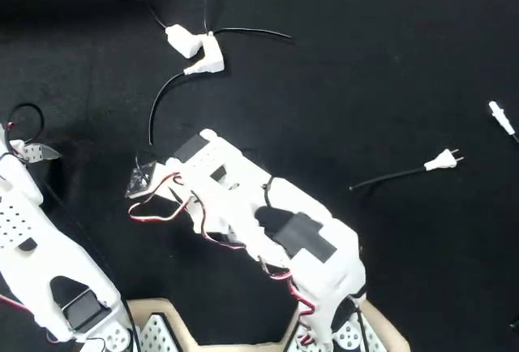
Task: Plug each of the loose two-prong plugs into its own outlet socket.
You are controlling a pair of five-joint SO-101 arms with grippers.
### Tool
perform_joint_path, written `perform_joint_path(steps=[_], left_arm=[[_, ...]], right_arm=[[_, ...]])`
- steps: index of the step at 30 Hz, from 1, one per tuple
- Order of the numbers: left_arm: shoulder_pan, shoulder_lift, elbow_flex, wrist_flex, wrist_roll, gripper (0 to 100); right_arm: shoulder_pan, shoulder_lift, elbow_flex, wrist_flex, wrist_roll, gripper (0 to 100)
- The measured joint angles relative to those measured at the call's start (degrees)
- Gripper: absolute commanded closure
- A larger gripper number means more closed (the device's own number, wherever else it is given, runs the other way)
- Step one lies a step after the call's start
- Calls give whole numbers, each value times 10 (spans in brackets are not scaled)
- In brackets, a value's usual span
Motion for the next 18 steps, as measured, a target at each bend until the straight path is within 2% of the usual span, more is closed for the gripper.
perform_joint_path(steps=[4, 11, 14, 18], left_arm=[[0, 0, 0, 0, 0, 528], [0, 0, 0, 0, 0, 528], [0, 0, 0, 0, 0, 528], [0, 0, 0, 0, 0, 528]], right_arm=[[-1, 15, -90, 19, 6, 946], [-2, 15, -363, 92, 5, 946], [-2, 15, -473, 86, 5, 989], [-20, 15, -573, 45, 5, 987]])
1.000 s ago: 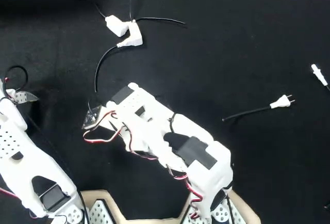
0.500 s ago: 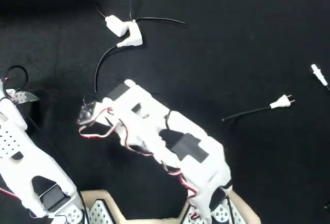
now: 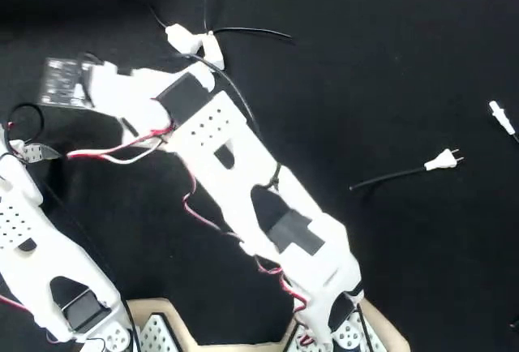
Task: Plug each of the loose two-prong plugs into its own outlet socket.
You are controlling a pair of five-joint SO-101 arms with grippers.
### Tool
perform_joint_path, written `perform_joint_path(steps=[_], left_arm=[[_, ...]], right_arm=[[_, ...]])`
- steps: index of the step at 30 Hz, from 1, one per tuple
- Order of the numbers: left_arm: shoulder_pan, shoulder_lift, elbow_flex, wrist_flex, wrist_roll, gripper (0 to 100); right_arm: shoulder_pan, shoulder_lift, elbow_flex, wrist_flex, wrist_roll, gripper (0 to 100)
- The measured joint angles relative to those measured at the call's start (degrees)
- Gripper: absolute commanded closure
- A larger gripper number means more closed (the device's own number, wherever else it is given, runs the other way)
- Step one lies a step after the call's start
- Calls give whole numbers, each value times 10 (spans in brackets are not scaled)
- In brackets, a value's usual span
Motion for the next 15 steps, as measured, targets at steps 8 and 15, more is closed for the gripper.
perform_joint_path(steps=[8, 15], left_arm=[[0, 0, 0, 0, 0, 528], [0, 0, 0, 0, 0, 528]], right_arm=[[-25, 0, -105, -45, -76, 987], [18, 0, -219, -41, -220, 987]])
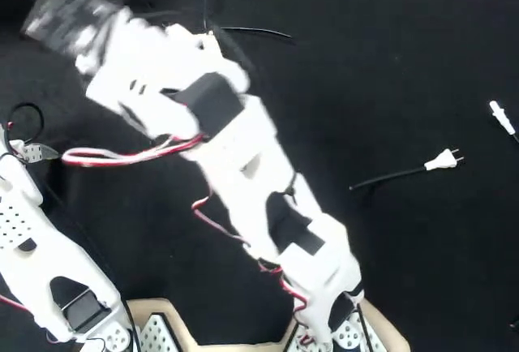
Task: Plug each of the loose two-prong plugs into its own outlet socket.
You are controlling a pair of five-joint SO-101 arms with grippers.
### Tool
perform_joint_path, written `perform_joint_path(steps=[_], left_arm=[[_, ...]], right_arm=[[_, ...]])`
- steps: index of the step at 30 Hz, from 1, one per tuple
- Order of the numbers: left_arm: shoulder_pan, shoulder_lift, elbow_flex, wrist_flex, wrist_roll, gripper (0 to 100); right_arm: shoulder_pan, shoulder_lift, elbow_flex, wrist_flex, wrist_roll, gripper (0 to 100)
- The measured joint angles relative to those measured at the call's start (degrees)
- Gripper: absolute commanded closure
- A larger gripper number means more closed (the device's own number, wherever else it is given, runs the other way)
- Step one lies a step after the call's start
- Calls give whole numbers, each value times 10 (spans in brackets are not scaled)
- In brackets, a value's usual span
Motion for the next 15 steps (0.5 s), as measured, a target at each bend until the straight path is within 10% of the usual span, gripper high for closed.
perform_joint_path(steps=[15], left_arm=[[5, 0, 0, 0, -2, 528]], right_arm=[[23, -33, -231, 58, -55, 987]])
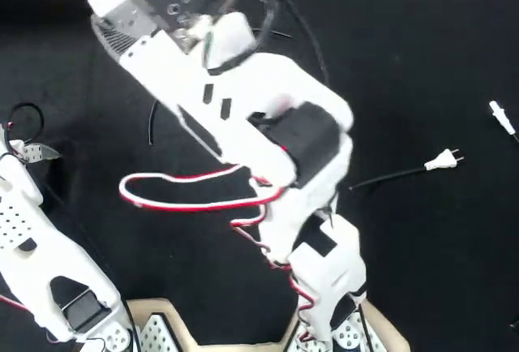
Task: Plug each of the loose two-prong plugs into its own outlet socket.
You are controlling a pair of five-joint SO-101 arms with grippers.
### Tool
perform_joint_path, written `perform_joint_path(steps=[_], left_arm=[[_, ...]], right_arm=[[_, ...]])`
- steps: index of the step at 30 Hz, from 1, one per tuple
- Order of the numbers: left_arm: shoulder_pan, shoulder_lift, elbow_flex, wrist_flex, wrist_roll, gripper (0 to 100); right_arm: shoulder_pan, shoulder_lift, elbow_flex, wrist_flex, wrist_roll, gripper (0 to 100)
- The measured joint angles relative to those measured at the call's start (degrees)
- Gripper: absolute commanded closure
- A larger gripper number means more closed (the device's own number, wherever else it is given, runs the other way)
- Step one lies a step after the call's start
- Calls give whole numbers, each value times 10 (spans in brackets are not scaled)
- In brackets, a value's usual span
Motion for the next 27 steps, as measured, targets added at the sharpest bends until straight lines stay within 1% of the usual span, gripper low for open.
perform_joint_path(steps=[4, 8, 10, 13, 18, 23, 27], left_arm=[[28, 0, -13, -2, -44, 532], [129, -15, -36, -5, -79, 532], [165, -52, -36, -5, -84, 532], [199, -138, -21, -5, -84, 532], [275, -310, 51, -5, -87, 532], [367, -493, 165, -3, -87, 530], [424, -617, 242, -2, -97, 532]], right_arm=[[4, -18, 0, -25, -1, 987], [24, -18, -1, -32, -1, 987], [47, -18, -1, -32, -1, 987], [85, -14, -1, -32, -1, 987], [137, 22, -1, -32, -1, 987], [146, 58, -1, -32, -1, 987], [146, 76, -1, -32, -45, 987]])
